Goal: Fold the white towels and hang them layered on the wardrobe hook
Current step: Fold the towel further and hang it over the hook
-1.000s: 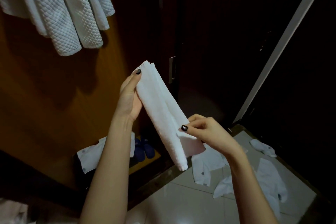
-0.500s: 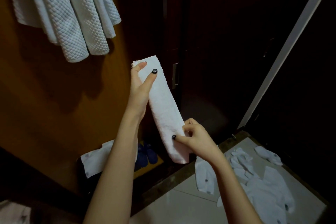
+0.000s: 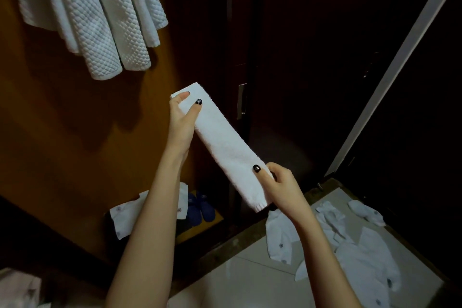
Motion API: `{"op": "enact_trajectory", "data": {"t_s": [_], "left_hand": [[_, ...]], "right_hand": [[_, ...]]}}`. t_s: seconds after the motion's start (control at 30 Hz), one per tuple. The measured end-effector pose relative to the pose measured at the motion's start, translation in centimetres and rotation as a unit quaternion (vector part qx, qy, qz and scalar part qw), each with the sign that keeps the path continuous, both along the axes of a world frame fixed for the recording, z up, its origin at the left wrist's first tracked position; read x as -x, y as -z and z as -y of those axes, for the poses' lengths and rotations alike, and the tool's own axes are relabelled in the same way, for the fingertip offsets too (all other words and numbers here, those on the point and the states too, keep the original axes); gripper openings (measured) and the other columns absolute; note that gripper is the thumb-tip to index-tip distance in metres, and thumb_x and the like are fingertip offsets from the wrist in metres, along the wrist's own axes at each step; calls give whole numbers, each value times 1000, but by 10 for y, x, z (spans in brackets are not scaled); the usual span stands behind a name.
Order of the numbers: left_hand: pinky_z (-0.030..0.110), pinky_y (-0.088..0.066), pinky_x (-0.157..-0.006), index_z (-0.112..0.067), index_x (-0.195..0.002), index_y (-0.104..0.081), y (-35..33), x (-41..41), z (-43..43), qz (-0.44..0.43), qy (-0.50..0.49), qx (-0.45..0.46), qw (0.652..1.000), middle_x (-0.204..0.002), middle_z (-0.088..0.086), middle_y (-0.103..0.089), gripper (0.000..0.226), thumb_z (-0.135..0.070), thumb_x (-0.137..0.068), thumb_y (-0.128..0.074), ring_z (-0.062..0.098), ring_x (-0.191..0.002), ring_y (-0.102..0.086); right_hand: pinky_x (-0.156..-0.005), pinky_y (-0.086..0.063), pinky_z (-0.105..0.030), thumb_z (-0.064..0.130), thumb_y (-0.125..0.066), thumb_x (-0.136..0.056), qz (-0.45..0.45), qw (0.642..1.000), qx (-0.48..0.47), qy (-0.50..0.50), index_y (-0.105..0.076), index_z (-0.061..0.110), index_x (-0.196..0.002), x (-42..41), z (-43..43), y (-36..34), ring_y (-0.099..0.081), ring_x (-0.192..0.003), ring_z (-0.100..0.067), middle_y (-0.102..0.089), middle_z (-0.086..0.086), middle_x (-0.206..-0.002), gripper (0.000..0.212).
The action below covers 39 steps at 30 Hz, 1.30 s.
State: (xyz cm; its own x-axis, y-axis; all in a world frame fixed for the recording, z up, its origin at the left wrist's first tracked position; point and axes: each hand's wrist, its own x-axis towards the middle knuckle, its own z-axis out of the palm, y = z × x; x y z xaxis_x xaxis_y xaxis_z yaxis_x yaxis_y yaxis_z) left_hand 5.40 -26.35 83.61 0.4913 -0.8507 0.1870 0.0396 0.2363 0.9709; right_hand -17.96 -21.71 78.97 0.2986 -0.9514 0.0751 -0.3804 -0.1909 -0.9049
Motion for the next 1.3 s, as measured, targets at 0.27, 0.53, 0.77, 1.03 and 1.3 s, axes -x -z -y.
{"op": "enact_trajectory", "data": {"t_s": [0.27,0.53,0.77,1.03,1.3], "left_hand": [[20,-51,-77,-19,-129,-43,8,-8,1,-67,-8,-1,998,-125,6,-56,34,-15,-98,-56,12,-105,-61],[17,-52,-73,-19,-126,-44,2,2,-2,-103,-12,17,994,-116,1,-59,30,-13,-99,-54,7,-96,-64],[17,-53,-73,-19,-124,-47,-7,-2,-3,-124,-15,34,992,-114,1,-62,27,-12,-99,-54,5,-93,-68],[19,-53,-79,-26,-118,-51,-10,-5,-4,-106,2,43,993,-121,3,-61,25,-19,-95,-56,11,-106,-65],[20,-53,-77,-13,-132,-49,-11,-9,0,-115,2,34,993,-123,8,-63,39,-20,-95,-57,12,-103,-68]], "right_hand": [[-75,-53,-37,21,-71,-88,47,997,-54,-2,-64,26,-101,13,-2,-4,-65,-87,-24,-68,-10,-94,16],[-66,-44,-35,23,-74,-86,24,997,-69,-31,-58,7,-91,14,0,3,-57,-72,-21,-64,-15,-83,23],[-58,-41,-23,12,-73,-86,99,994,0,-49,-55,15,-88,13,0,7,-49,-66,-8,-53,8,-74,18],[-64,-43,-27,20,-70,-90,71,988,-98,-97,-62,12,-82,11,1,3,-55,-67,-8,-61,7,-70,14],[-57,-26,-30,29,-62,-96,52,985,-90,-138,-53,19,-61,9,-4,-3,-33,-60,-19,-40,0,-60,38]]}}
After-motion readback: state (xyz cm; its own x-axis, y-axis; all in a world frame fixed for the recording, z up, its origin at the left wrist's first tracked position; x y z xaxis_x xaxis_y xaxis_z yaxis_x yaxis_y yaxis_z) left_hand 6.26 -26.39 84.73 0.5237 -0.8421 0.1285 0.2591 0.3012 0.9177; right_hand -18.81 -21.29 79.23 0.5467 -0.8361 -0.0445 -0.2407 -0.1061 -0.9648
